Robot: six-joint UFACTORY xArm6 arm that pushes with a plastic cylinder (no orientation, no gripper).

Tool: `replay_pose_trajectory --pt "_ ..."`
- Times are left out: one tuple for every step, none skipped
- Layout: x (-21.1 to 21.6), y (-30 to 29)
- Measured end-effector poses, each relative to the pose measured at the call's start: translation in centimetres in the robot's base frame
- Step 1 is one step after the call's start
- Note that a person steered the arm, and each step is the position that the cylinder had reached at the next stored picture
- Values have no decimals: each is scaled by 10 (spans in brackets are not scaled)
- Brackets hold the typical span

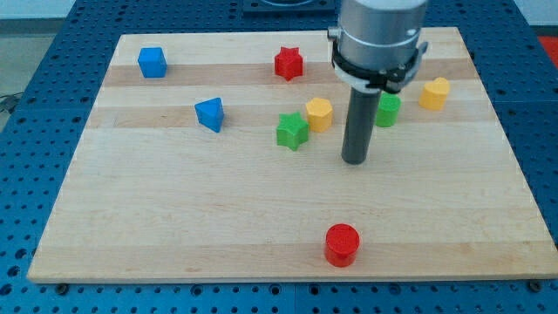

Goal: Move the green circle above the yellow heart

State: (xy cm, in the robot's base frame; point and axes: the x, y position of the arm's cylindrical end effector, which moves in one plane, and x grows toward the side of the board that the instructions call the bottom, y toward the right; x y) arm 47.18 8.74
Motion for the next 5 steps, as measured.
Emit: replay_pose_trajectory --pt "-50 27" --pt "-107 41" --pt "-118 42" --pt "-130 53" --pt "-86 34"
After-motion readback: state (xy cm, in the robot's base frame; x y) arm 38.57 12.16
